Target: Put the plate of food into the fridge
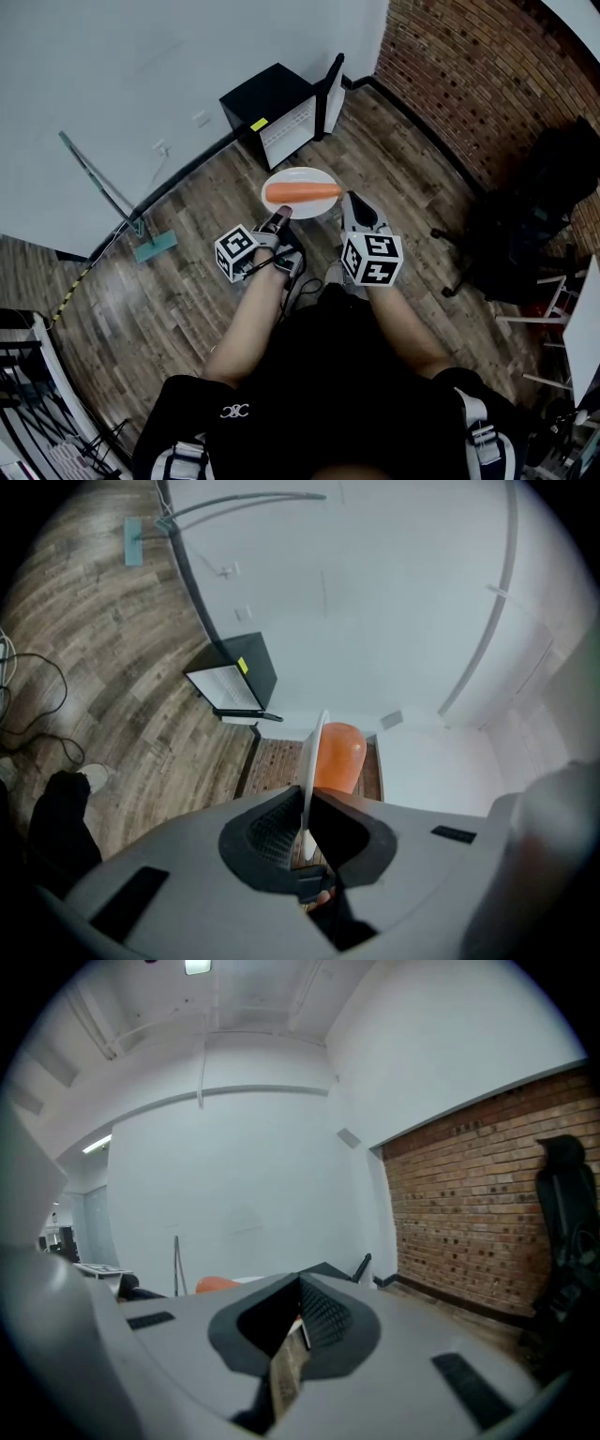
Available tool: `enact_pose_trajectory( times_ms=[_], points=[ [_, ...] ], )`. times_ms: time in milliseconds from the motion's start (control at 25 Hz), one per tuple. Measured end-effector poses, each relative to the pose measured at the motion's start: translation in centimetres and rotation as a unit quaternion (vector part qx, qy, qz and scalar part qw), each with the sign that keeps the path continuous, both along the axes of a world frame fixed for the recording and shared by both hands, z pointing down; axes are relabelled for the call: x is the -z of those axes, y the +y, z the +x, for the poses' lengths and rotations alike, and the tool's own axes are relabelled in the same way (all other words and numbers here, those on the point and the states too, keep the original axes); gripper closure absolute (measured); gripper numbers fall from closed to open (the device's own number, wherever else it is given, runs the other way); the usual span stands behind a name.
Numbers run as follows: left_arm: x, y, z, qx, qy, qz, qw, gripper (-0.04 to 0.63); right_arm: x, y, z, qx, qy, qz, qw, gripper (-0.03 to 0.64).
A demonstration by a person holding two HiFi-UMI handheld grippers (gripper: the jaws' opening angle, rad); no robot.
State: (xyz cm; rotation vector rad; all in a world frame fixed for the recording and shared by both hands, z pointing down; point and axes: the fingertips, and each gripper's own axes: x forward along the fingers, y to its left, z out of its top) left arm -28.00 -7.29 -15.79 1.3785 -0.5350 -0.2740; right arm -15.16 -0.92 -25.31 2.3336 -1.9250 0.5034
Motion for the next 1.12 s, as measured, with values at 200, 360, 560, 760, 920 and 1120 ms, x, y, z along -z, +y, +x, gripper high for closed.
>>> enact_pose_trajectory(
  times_ms=[200,360,560,760,920,1120],
  points=[
    [0.3,-4.5,5.5,0.013,0.000,-0.002,0.9999,0.574,0.2,-4.6,5.9,0.010,-0.005,-0.004,1.000,0.603],
    [0.6,-7.6,11.2,0.018,-0.002,-0.006,0.9998,0.574,0.3,-7.8,11.9,0.015,-0.015,-0.011,1.000,0.603],
    [-0.7,-9.4,13.9,0.031,-0.001,-0.014,0.9994,0.574,-0.7,-10.2,14.7,0.031,-0.018,-0.013,0.999,0.603],
    [-1.2,-10.7,15.0,0.037,-0.006,-0.008,0.9993,0.574,-0.9,-11.5,16.0,0.043,-0.021,-0.008,0.999,0.603],
    [-1.5,-12.3,16.4,0.042,-0.008,-0.011,0.9990,0.574,-1.7,-12.6,17.6,0.046,-0.025,-0.017,0.998,0.603],
    [-2.4,-14.2,18.5,0.035,-0.011,-0.014,0.9992,0.574,-1.9,-14.4,19.4,0.048,-0.024,-0.017,0.998,0.603]
  ],
)
